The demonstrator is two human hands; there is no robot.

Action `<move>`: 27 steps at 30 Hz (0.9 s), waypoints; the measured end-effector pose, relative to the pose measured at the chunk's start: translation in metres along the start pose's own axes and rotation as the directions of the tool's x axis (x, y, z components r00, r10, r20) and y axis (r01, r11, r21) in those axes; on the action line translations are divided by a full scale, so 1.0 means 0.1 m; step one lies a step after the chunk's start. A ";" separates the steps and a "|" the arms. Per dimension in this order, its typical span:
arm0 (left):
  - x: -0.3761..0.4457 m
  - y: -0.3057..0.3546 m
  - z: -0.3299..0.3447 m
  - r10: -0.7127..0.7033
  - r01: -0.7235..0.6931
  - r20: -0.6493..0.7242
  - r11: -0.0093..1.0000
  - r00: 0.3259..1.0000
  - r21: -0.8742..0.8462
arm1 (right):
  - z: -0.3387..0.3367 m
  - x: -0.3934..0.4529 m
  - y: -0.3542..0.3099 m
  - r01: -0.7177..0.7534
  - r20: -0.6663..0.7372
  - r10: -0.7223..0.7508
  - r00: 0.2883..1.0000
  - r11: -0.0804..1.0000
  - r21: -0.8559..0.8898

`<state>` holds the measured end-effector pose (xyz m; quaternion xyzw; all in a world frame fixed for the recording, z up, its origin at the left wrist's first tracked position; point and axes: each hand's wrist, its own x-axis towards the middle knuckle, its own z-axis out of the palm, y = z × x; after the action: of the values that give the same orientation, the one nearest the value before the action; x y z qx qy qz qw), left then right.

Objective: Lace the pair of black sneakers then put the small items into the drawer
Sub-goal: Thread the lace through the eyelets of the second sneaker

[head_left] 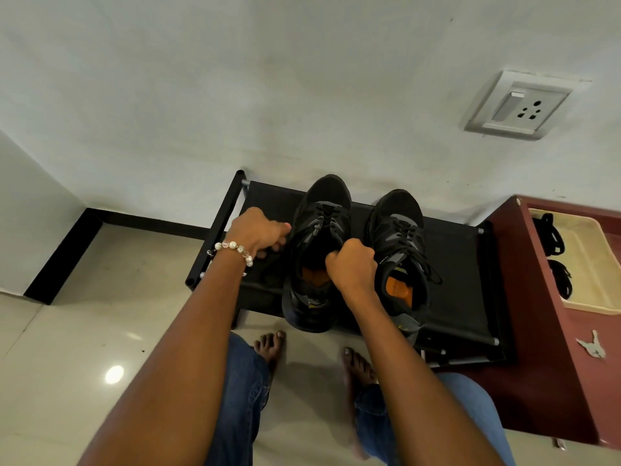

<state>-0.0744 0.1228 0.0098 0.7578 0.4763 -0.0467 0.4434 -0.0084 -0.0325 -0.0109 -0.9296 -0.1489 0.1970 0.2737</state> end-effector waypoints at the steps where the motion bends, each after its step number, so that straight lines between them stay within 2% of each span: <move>1: 0.01 -0.04 -0.01 -0.015 0.014 0.008 0.997 1.000 0.080 | 0.00 0.00 -0.01 0.000 0.001 0.000 1.000 1.000 0.003; 3: 0.01 -0.07 0.00 0.000 0.038 -0.129 0.955 0.992 0.293 | -0.01 0.00 -0.01 -0.003 0.000 0.003 1.000 1.000 0.002; 6: -0.08 0.05 0.08 0.173 0.024 -0.360 0.876 0.917 0.482 | -0.01 0.00 -0.01 -0.001 0.002 0.001 1.000 1.000 -0.005; 8: -0.09 0.15 0.15 0.296 -0.033 -0.380 0.824 0.876 0.566 | -0.01 0.01 -0.01 0.000 0.006 0.000 1.000 1.000 -0.003; 11: -0.07 0.20 0.28 0.474 -0.223 -0.268 0.748 0.838 0.625 | -0.01 0.01 -0.01 -0.003 0.010 0.003 1.000 1.000 -0.006; 13: -0.05 0.20 0.34 0.505 -0.325 -0.175 0.744 0.845 0.584 | -0.01 0.01 -0.01 0.000 0.013 0.000 1.000 1.000 -0.007; 16: -0.03 0.19 0.34 0.466 -0.384 -0.099 0.817 0.879 0.431 | -0.02 0.00 0.00 0.008 0.011 -0.008 1.000 1.000 -0.004; 21: -0.02 0.16 0.23 0.383 -0.360 -0.039 0.894 0.923 0.268 | -0.03 -0.01 -0.02 0.014 0.014 -0.014 1.000 1.000 -0.002; 27: -0.04 0.17 0.19 0.373 -0.361 -0.028 0.912 0.928 0.193 | -0.03 -0.01 -0.02 0.009 0.008 -0.009 1.000 1.000 -0.005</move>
<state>-0.0571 0.1035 0.0110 0.8726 0.3333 0.0177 0.3568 -0.0086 -0.0325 -0.0068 -0.9288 -0.1546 0.1990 0.2716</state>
